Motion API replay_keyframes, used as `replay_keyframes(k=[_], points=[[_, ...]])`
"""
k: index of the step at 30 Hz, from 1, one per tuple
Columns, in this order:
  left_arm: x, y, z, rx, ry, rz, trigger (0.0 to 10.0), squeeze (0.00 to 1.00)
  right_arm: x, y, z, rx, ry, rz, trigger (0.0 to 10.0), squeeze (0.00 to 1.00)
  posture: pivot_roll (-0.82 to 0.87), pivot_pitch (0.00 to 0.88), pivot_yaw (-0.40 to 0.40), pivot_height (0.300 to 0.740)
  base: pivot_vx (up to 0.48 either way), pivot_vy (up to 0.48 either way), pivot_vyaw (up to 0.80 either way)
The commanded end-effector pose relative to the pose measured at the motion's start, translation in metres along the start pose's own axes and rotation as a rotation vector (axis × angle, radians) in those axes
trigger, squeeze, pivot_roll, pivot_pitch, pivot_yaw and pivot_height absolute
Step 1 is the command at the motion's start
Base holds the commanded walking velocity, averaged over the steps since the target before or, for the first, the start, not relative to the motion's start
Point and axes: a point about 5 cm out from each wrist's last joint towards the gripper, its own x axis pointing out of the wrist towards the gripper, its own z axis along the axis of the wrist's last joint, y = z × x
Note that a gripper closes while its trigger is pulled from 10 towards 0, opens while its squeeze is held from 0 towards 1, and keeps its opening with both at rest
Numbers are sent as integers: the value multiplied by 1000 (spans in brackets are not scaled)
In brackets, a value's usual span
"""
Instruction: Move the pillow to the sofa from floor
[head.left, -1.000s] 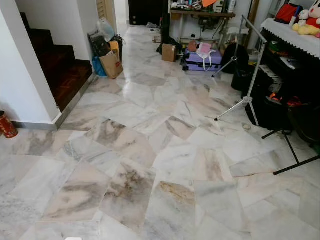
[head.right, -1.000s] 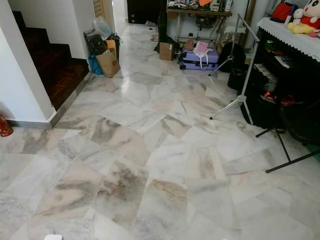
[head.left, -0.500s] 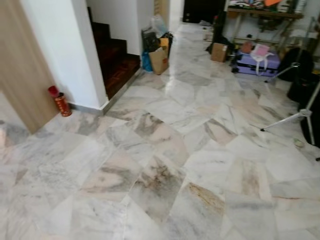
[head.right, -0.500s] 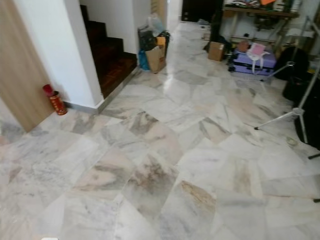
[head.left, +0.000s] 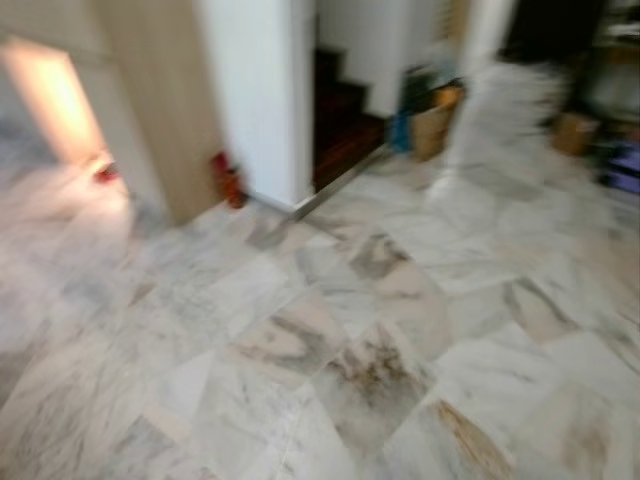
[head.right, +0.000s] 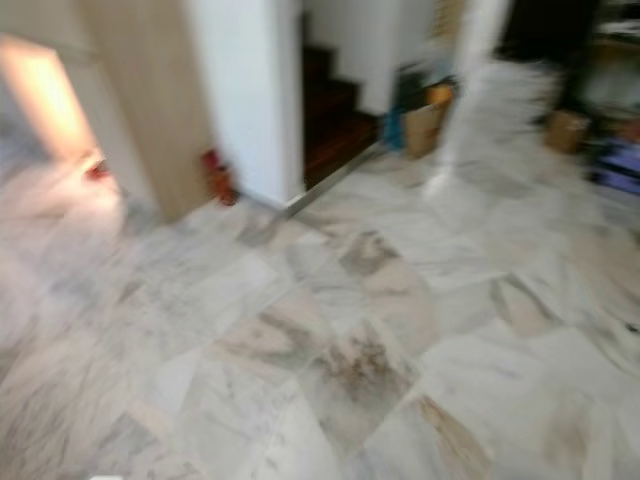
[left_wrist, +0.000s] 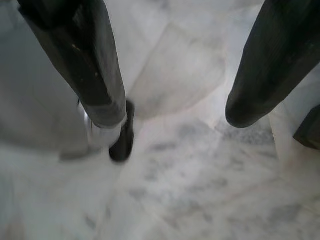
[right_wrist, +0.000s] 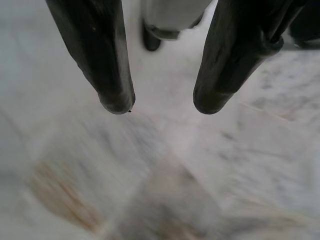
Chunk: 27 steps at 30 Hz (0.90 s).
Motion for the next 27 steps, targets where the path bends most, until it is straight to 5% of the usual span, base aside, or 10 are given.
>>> replay_keyframes(k=[1, 27], points=[[0, -3, -3, 9, 12, -8, 10000, 0, -3, -9, -10, -2, 35, -27, 10000, 0, 42, 12, -20, 740, 0, 0, 800], [1, -3, 6, 0, -16, -13, 10000, 0, -2, -8, -7, 16, 21, -30, 10000, 0, 48, 62, -17, 740, 0, 0, 800]])
